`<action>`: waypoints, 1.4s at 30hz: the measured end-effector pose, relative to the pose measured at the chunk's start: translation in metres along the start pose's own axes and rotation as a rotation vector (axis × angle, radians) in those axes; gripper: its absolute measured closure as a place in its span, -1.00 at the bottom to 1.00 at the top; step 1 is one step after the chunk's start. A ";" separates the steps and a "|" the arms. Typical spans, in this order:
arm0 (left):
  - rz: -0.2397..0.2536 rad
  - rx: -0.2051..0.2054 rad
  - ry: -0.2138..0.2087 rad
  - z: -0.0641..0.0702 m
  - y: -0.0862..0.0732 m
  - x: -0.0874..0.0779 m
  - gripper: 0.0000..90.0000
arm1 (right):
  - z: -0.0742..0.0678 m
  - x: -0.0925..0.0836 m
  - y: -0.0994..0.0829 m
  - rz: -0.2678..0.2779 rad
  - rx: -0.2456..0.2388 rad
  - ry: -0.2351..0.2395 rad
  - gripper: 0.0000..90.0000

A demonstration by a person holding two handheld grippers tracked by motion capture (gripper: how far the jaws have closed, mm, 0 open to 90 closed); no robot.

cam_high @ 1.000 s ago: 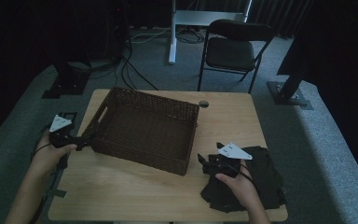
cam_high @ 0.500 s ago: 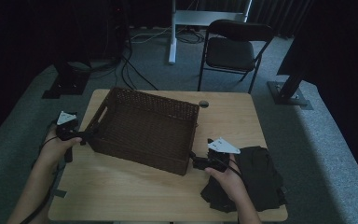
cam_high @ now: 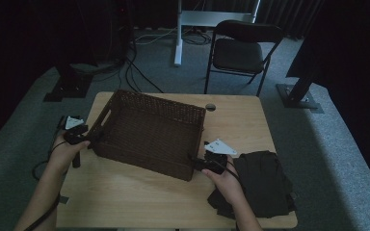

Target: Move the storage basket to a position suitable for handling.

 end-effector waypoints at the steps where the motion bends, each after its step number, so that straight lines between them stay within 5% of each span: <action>1: 0.008 -0.022 -0.003 0.000 0.000 0.001 -0.16 | -0.002 0.004 -0.001 -0.010 0.016 0.014 -0.35; 5: -0.017 -0.053 -0.015 0.003 0.001 0.001 0.12 | -0.005 0.006 0.000 -0.026 0.042 0.018 -0.24; 9: -0.040 -0.038 -0.016 0.008 0.002 0.000 0.44 | -0.008 0.008 0.000 -0.034 0.044 0.007 -0.14; 13: -0.045 -0.061 0.008 0.010 0.001 -0.001 0.48 | -0.010 0.008 0.001 -0.044 0.058 -0.004 -0.05; 18: -0.057 -0.053 0.029 0.015 -0.001 -0.005 0.52 | -0.012 0.007 0.003 -0.062 0.078 -0.074 0.18; 21: -0.049 -0.083 0.035 0.018 -0.006 -0.009 0.53 | -0.012 0.008 0.003 -0.059 0.091 -0.107 0.24; 27: -0.070 -0.095 0.037 0.023 -0.011 -0.018 0.54 | -0.007 0.009 0.003 -0.057 0.103 -0.127 0.34; 31: -0.088 -0.096 0.038 0.022 -0.015 -0.026 0.76 | -0.003 0.011 0.004 -0.067 0.101 -0.146 0.40; 42: -0.082 -0.107 0.060 0.026 -0.027 -0.043 0.76 | -0.005 0.012 0.005 -0.077 0.078 -0.177 0.48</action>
Point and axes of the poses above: each handheld gripper's, and its own axes: x roughly forward along the jaws, y roughly out of its top, z roughly to its right, the point moved 1 cm from there along x, roughly forward along the jaws, and after that the axes turned 10 degrees about -x, right-handed, at the moved point
